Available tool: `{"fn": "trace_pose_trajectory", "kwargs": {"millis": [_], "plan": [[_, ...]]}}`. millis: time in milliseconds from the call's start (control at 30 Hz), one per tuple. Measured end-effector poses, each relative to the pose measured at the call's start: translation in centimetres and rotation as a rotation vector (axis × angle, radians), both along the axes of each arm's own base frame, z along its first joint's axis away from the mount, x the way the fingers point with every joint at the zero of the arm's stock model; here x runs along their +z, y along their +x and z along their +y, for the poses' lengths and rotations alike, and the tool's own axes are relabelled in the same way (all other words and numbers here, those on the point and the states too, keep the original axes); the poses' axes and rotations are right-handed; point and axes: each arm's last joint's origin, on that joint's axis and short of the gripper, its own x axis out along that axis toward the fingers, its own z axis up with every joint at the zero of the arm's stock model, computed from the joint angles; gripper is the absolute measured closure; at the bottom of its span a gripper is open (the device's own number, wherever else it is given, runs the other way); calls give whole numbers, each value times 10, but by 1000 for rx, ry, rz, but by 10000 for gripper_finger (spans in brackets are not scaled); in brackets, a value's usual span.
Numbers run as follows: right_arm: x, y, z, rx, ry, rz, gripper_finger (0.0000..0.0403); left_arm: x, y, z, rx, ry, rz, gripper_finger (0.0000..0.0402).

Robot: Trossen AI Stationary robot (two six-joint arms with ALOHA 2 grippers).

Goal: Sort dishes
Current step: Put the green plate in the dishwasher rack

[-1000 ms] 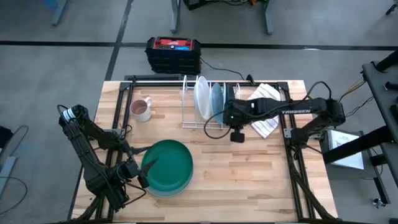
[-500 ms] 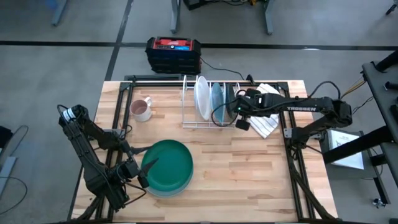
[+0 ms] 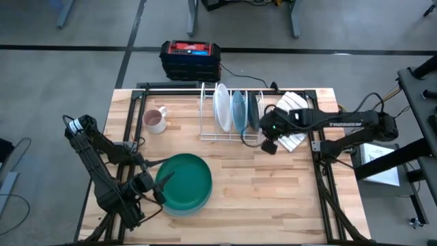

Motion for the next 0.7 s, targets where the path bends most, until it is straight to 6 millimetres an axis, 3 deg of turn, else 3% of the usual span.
{"fn": "trace_pose_trajectory", "kwargs": {"millis": [333,533,700], "plan": [[-36,-5,45,66,86,-152,403,-9,35,38,352,-406,201,169],[-43,9,57,106,109,-304,403,-10,53,33,247,-445,261,169],[-47,31,70,90,179,-461,403,-14,55,21,167,-527,343,169]]}}
